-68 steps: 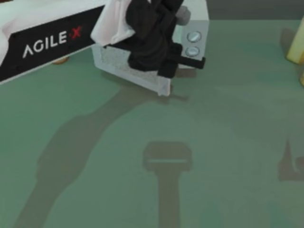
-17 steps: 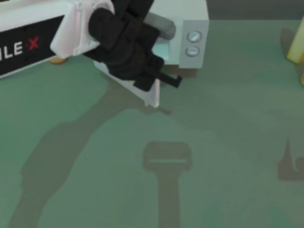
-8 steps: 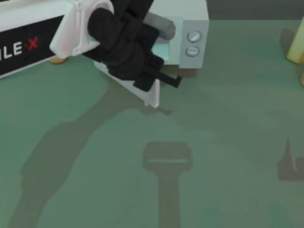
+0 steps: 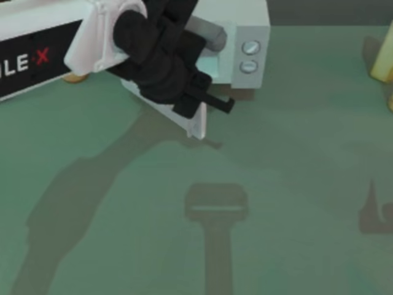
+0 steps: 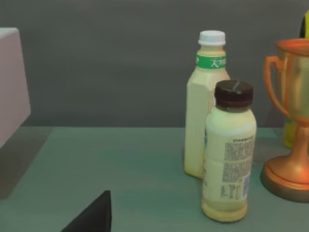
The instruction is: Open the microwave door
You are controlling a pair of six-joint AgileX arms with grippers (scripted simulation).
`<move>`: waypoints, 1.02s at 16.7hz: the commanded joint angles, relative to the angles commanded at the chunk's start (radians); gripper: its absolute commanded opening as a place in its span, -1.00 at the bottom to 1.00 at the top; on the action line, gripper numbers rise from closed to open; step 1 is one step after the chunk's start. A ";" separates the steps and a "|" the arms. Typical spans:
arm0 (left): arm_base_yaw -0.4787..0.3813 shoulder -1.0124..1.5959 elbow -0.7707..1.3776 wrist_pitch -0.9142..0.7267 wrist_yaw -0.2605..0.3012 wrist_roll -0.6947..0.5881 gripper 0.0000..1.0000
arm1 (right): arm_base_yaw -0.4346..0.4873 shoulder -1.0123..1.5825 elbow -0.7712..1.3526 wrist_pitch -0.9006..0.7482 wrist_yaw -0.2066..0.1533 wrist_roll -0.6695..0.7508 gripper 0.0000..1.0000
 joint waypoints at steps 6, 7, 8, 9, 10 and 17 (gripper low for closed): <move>0.038 -0.052 -0.054 0.010 0.054 0.104 -1.00 | 0.000 0.000 0.000 0.000 0.000 0.000 1.00; 0.046 -0.061 -0.066 0.010 0.065 0.126 -1.00 | 0.000 0.000 0.000 0.000 0.000 0.000 1.00; 0.051 -0.066 -0.075 0.010 0.073 0.140 -1.00 | 0.000 0.000 0.000 0.000 0.000 0.000 1.00; 0.053 -0.068 -0.079 0.009 0.076 0.146 -1.00 | 0.000 0.000 0.000 0.000 0.000 0.000 1.00; 0.053 -0.068 -0.079 0.009 0.076 0.146 -1.00 | 0.000 0.000 0.000 0.000 0.000 0.000 1.00; 0.053 -0.068 -0.079 0.009 0.076 0.146 -1.00 | 0.000 0.000 0.000 0.000 0.000 0.000 1.00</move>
